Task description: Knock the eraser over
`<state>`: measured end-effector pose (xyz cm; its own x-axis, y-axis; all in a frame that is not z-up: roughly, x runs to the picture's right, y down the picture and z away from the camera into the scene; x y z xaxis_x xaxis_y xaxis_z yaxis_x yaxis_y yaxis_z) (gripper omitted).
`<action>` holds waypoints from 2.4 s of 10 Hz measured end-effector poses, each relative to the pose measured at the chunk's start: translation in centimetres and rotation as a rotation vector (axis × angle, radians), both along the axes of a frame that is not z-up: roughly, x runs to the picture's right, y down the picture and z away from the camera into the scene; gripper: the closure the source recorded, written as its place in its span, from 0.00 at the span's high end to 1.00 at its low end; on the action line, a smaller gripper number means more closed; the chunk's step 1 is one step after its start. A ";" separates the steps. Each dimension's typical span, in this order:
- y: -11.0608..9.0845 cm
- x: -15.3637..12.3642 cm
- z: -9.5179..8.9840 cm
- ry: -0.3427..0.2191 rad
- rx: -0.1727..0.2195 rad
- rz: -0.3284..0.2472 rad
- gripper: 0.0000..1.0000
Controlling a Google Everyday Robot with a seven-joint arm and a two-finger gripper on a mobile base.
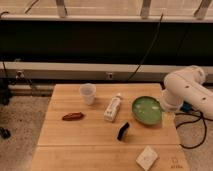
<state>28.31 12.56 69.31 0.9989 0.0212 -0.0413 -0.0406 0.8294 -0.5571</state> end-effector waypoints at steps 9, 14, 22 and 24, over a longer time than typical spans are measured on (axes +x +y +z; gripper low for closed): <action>1.2 -0.8 0.6 -0.020 -0.019 -0.010 0.80; 1.9 -1.5 0.9 -0.034 -0.031 -0.018 0.80; 3.1 -3.0 1.1 -0.059 -0.050 -0.035 0.80; 3.3 -3.3 1.1 -0.064 -0.053 -0.039 0.80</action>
<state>24.96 15.85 70.43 0.9996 -0.0184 0.0223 0.0282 0.7987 -0.6010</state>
